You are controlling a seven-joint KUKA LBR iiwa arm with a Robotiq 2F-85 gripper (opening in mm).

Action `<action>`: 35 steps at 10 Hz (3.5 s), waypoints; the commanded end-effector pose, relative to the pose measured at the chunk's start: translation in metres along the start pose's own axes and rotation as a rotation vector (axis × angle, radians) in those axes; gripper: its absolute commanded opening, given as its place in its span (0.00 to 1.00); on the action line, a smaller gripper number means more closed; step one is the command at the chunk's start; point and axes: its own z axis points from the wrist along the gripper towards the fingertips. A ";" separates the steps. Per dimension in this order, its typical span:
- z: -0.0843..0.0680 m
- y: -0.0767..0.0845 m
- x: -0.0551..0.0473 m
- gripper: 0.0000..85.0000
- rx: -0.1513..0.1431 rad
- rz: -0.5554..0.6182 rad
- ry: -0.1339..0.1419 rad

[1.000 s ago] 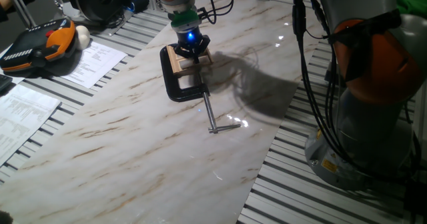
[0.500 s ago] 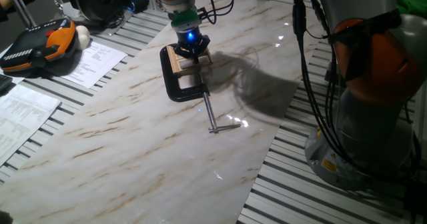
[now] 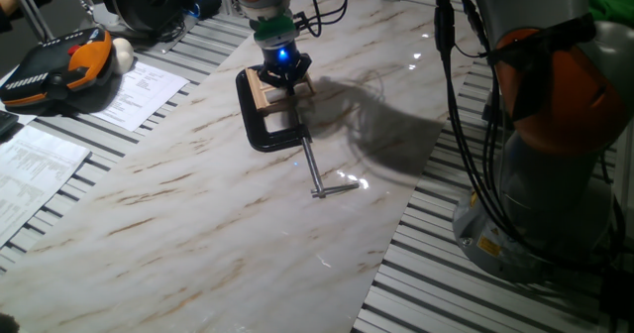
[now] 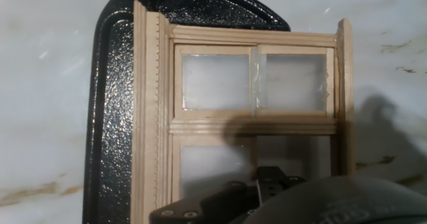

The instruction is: Open a sliding window

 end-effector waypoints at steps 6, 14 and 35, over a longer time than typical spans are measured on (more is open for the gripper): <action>-0.013 -0.023 -0.013 0.00 0.025 -0.029 -0.006; -0.016 -0.027 -0.030 0.00 -0.020 -0.005 0.025; -0.021 -0.019 -0.027 0.00 -0.052 -0.112 -0.107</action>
